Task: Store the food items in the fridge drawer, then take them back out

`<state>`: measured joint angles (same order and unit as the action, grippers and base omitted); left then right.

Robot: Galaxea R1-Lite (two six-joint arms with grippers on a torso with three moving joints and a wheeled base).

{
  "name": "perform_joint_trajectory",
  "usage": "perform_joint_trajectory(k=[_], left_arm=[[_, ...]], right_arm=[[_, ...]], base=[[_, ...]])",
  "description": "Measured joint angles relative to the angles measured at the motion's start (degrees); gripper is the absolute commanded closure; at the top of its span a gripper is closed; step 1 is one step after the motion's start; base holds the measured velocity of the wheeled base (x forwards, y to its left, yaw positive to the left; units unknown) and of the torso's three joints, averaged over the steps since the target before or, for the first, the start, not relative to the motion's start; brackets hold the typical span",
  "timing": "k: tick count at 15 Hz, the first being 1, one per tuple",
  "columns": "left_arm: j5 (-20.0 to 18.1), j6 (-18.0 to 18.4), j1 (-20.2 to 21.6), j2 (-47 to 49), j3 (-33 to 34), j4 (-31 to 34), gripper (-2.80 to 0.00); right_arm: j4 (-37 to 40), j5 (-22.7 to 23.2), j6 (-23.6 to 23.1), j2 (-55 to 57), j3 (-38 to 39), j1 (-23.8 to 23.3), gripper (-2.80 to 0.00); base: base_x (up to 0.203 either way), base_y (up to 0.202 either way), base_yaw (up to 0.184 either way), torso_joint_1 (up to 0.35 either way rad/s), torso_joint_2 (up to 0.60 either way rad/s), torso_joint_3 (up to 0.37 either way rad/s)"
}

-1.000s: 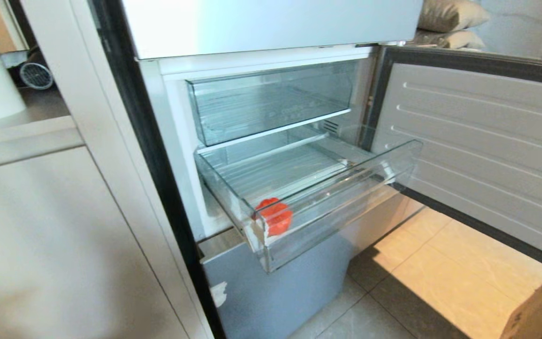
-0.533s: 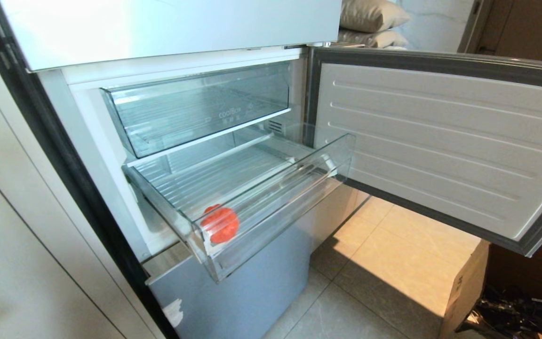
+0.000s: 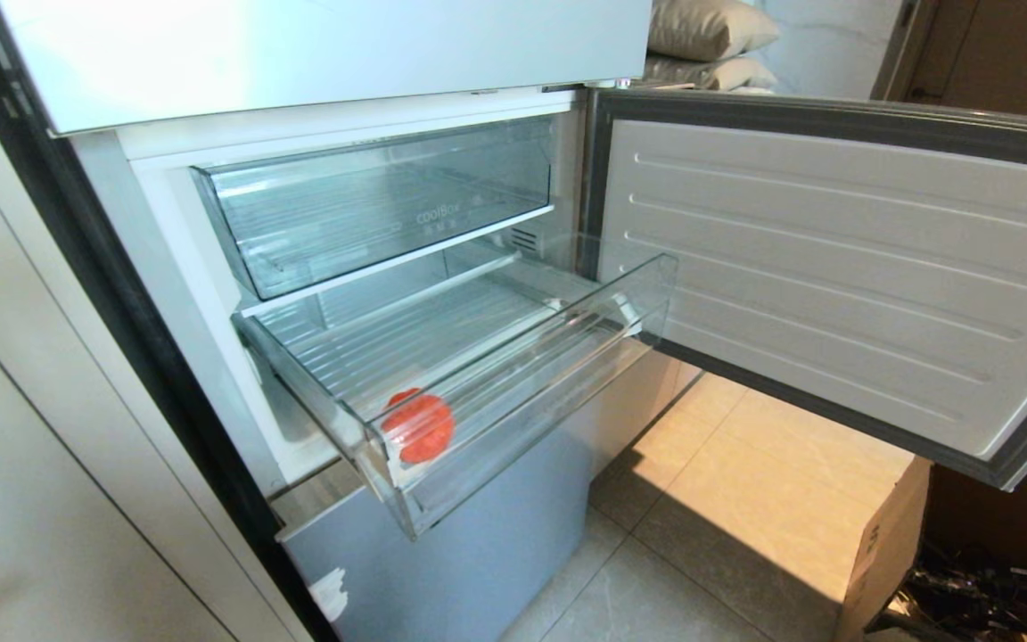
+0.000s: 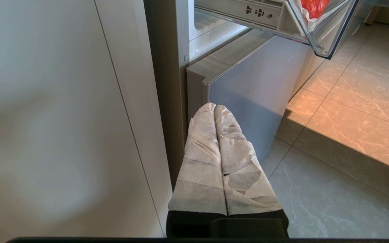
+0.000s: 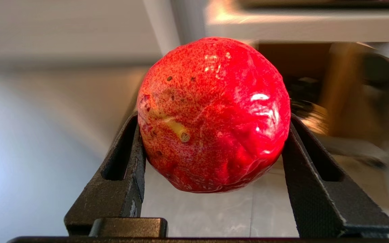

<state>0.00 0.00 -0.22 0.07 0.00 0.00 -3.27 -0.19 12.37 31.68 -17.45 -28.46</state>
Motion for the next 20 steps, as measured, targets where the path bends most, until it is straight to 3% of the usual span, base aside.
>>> perform_joint_trajectory(k=[3,9,12,15,20], left_arm=[[0.0,0.0,0.0,0.0,0.0,0.0,0.00],[0.0,0.0,0.0,0.0,0.0,0.0,0.00],[0.0,0.0,0.0,0.0,0.0,0.0,0.00],[0.0,0.0,-0.1,0.0,0.0,0.0,0.00],[0.0,0.0,0.0,0.0,0.0,0.0,0.00]], right_arm=[[-8.8,2.9,0.9,13.4,-4.5,-12.9,0.00],[-29.2,3.7,-0.2,39.4,-12.6,-26.5,0.00],[-34.8,3.9,-0.9,50.2,-19.2,-33.3,0.00],[-37.1,4.2,-1.0,58.9,-26.1,-38.1,0.00],[-38.5,4.4,-0.7,72.5,-36.8,-41.3,0.00]], base=[[0.000,0.000,0.000,0.000,0.00,0.000],[0.000,0.000,0.000,0.000,0.00,0.000],[0.000,0.000,0.000,0.000,0.00,0.000],[0.000,0.000,0.000,0.000,0.00,0.000],[0.000,0.000,0.000,0.000,0.00,0.000]])
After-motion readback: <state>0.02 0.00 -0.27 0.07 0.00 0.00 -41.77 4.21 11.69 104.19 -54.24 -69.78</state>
